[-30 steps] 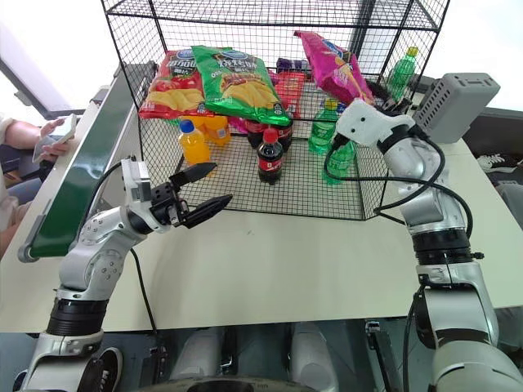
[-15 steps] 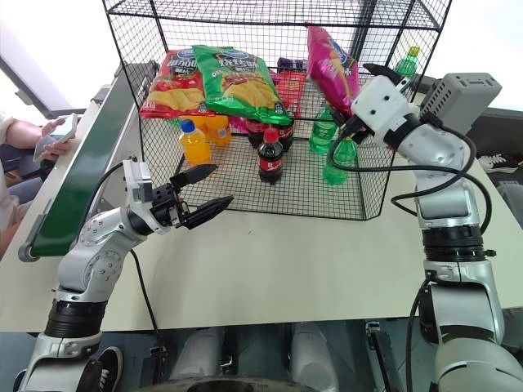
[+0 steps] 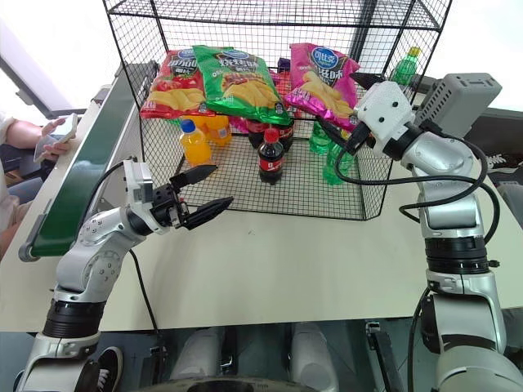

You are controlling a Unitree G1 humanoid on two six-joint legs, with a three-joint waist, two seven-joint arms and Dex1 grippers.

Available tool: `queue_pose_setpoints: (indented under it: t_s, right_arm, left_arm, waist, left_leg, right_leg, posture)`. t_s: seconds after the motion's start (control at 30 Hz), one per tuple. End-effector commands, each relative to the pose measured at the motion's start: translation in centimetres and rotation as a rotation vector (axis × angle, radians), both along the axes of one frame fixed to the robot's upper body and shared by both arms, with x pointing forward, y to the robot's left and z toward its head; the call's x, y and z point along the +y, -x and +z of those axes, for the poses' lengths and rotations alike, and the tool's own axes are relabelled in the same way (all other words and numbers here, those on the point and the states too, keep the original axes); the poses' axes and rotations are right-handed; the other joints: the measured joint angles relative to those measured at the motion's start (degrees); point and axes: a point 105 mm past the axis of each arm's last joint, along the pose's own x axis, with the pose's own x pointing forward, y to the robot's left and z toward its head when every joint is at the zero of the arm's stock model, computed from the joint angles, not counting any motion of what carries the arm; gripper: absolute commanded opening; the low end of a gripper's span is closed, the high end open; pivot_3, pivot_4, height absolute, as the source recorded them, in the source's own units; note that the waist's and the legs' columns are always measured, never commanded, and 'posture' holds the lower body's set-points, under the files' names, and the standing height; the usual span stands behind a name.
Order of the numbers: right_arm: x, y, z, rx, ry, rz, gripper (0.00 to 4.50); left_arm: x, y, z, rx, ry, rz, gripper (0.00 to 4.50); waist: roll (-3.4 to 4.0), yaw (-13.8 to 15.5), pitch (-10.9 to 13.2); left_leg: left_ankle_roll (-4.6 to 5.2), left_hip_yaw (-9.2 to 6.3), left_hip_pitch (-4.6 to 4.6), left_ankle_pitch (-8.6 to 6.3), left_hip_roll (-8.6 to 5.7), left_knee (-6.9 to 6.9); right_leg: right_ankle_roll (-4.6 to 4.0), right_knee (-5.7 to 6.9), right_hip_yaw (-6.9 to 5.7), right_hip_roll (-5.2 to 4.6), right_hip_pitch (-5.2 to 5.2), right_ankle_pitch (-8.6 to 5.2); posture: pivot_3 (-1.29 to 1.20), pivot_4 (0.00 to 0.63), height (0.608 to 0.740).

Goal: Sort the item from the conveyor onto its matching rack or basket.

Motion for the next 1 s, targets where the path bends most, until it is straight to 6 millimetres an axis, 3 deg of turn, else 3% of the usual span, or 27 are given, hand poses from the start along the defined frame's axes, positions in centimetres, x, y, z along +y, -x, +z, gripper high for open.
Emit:
queue_pose_setpoints:
  t_s: [0.03, 0.27, 0.3, 0.53, 0.73, 0.83, 0.93, 0.97, 1.0]
  right_arm:
    - [1.0, 0.5, 0.8, -0.042, 0.054, 0.041, 3.58]
    - [0.3, -0.3, 0.5, -0.147, 0.243, -0.053, 0.11]
    - [0.2, -0.3, 0.3, -0.155, 0.272, -0.059, 0.04]
    - [-1.1, -0.8, 0.4, -0.248, 0.429, -0.144, 0.04]
    - [-2.0, -0.7, 0.8, -0.224, 0.329, -0.132, 0.04]
    - [-2.7, -0.1, 0.8, -0.214, 0.34, -0.112, 1.4]
    - [-3.0, 0.4, 1.3, -0.169, 0.238, -0.085, 2.87]
    - [-2.7, 1.0, 1.8, -0.128, 0.115, -0.025, 3.3]
    - [-2.4, 1.8, 2.3, -0.078, -0.01, 0.04, 3.3]
  left_arm:
    - [-0.2, 0.3, 1.0, -0.052, -0.001, 0.002, 4.5]
    - [-0.3, 0.3, 0.8, -0.057, -0.016, 0.0, 4.5]
    - [-0.3, 0.4, 0.8, -0.058, -0.018, 0.0, 4.5]
    - [-0.1, 0.4, 0.7, -0.057, -0.025, 0.004, 4.5]
    - [0.0, 0.4, 0.6, -0.064, -0.041, 0.008, 4.5]
    - [0.4, 0.4, 0.5, -0.063, -0.055, 0.023, 4.5]
    - [1.1, 0.2, 0.4, -0.042, -0.058, 0.05, 4.5]
    - [1.4, 0.1, 0.2, -0.027, -0.073, 0.074, 4.5]
    - [1.8, -0.1, 0.0, -0.027, -0.093, 0.1, 4.5]
  waist:
    - [0.0, -0.01, 0.0]
    - [0.0, -0.01, 0.0]
    - [0.0, 0.03, 0.0]
    - [0.0, -0.07, 0.0]
    - [0.0, -0.04, 0.0]
    - [0.0, -0.03, 0.0]
    - [0.0, 0.02, 0.0]
    - [0.0, 0.03, 0.0]
    - [0.0, 0.04, 0.0]
  left_leg:
    - [0.0, 0.0, 0.0, 0.0, 0.0, 0.0]
    - [0.0, 0.0, 0.0, 0.0, 0.0, 0.0]
    - [0.0, 0.01, 0.0, 0.0, 0.0, 0.0]
    - [-0.01, 0.0, 0.0, 0.0, 0.0, 0.0]
    - [-0.01, 0.01, 0.01, 0.0, 0.0, 0.0]
    - [-0.01, 0.01, 0.0, 0.0, 0.0, 0.0]
    - [-0.01, 0.01, 0.0, 0.0, 0.0, 0.0]
    - [0.0, 0.02, 0.0, 0.0, 0.0, 0.0]
    - [0.0, 0.02, 0.0, 0.0, 0.0, 0.0]
  right_leg:
    - [0.0, 0.0, 0.0, 0.0, 0.0, 0.0]
    - [0.0, 0.0, 0.0, 0.0, 0.0, 0.0]
    - [0.0, 0.0, 0.0, 0.0, 0.0, 0.0]
    - [0.0, 0.0, 0.0, 0.0, 0.0, 0.0]
    - [0.0, 0.0, 0.0, 0.0, 0.0, 0.0]
    - [0.0, -0.01, 0.0, -0.01, 0.0, 0.0]
    - [0.0, -0.01, 0.0, -0.01, 0.0, 0.0]
    - [0.0, -0.01, 0.0, -0.02, 0.0, 0.0]
    - [0.0, -0.01, 0.0, -0.02, 0.0, 0.0]
  posture:
    - [0.0, 0.15, 0.74]
    - [0.0, 0.15, 0.74]
    - [0.0, 0.15, 0.74]
    - [0.0, 0.15, 0.74]
    - [0.0, 0.15, 0.74]
    - [0.0, 0.15, 0.74]
    - [0.0, 0.15, 0.74]
    - [0.0, 0.15, 0.74]
    - [0.0, 0.15, 0.74]
